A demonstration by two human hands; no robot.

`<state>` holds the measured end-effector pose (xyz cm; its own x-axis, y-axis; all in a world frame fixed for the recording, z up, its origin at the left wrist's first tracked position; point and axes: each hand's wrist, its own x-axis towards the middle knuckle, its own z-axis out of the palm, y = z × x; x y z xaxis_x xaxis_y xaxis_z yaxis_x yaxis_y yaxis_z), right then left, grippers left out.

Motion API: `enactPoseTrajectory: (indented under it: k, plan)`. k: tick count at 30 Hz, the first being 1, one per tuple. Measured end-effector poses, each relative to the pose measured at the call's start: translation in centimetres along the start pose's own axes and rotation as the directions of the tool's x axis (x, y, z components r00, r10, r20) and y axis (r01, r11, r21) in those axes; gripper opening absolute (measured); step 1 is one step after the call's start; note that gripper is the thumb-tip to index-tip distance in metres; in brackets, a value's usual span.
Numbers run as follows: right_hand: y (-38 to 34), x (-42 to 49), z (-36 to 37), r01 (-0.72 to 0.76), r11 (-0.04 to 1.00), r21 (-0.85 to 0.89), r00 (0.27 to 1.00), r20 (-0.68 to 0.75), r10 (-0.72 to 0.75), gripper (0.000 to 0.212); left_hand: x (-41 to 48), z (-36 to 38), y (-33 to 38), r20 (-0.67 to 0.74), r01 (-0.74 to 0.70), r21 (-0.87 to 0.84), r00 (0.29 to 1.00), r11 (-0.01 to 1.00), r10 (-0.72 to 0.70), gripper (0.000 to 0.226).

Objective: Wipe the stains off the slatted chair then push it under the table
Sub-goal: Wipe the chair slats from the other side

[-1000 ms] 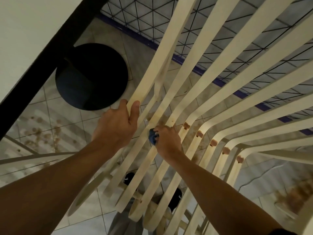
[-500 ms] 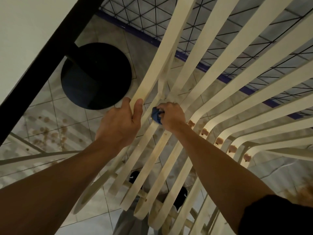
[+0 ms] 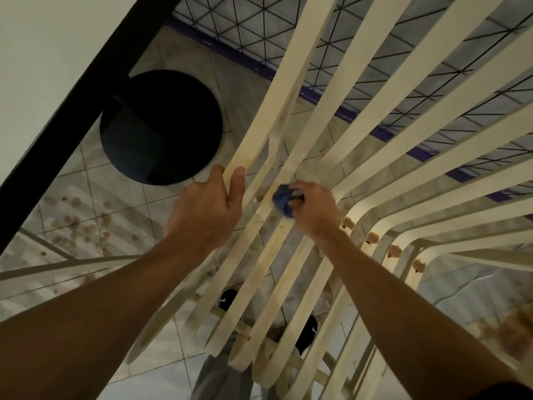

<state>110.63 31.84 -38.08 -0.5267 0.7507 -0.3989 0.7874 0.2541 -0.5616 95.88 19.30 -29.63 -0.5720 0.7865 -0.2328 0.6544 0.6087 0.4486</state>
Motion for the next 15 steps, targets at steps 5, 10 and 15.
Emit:
enactPoseTrajectory:
  k: [5,10,15]
  plan:
    - [1.3,2.0,-1.4,-0.060,0.976,-0.209,0.997,-0.066,0.048,0.031,-0.1,0.1,-0.1,0.003,0.008,0.012,1.000,1.000,-0.008,0.042]
    - [1.4,1.8,0.3,-0.118,0.979,-0.166,0.992,-0.060,0.110,0.031,-0.1,0.2,-0.1,-0.024,0.001,-0.011,1.000,1.000,-0.001,0.055]
    - [0.3,-0.5,2.5,-0.043,0.980,-0.194,0.997,0.056,0.055,0.035,0.0,0.5,-0.5,-0.051,-0.024,0.003,0.998,1.000,0.024,0.048]
